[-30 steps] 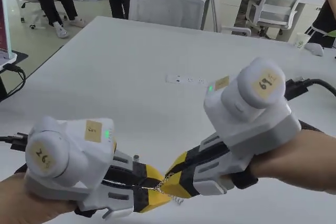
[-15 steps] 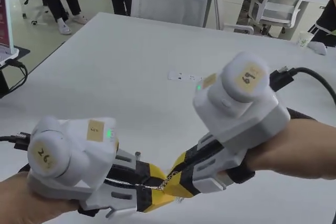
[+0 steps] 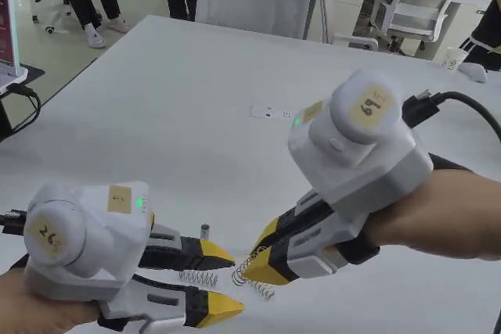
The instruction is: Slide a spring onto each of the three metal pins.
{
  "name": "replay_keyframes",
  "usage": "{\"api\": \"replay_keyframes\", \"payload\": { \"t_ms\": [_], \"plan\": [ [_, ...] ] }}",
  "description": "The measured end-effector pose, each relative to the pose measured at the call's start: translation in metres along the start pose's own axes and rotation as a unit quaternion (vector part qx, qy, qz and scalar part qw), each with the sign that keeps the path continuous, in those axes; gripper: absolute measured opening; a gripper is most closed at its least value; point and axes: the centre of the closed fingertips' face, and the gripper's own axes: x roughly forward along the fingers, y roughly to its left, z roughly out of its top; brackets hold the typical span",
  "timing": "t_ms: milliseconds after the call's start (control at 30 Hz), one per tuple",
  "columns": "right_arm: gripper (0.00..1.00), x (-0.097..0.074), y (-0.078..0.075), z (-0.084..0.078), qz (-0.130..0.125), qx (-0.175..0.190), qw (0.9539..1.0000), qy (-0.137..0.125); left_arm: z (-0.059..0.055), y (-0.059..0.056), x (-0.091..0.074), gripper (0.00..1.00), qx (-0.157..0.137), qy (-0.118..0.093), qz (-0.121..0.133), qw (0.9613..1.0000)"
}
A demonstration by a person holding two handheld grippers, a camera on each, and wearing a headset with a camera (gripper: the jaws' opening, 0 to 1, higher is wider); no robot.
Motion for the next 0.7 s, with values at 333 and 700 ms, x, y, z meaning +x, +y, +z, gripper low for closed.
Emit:
{"api": "replay_keyframes", "payload": {
  "t_ms": [333,700],
  "plan": [
    [0.08,-0.006,-0.009,-0.005,-0.016,0.008,0.9998,0.001,-0.017,0.011,-0.015,0.41,-0.029,-0.001,0.034,0.9990],
    [0.08,-0.022,-0.030,-0.018,-0.043,0.027,0.9987,0.003,-0.034,0.025,-0.038,0.59,-0.055,-0.005,0.092,0.9942]
  ]
}}
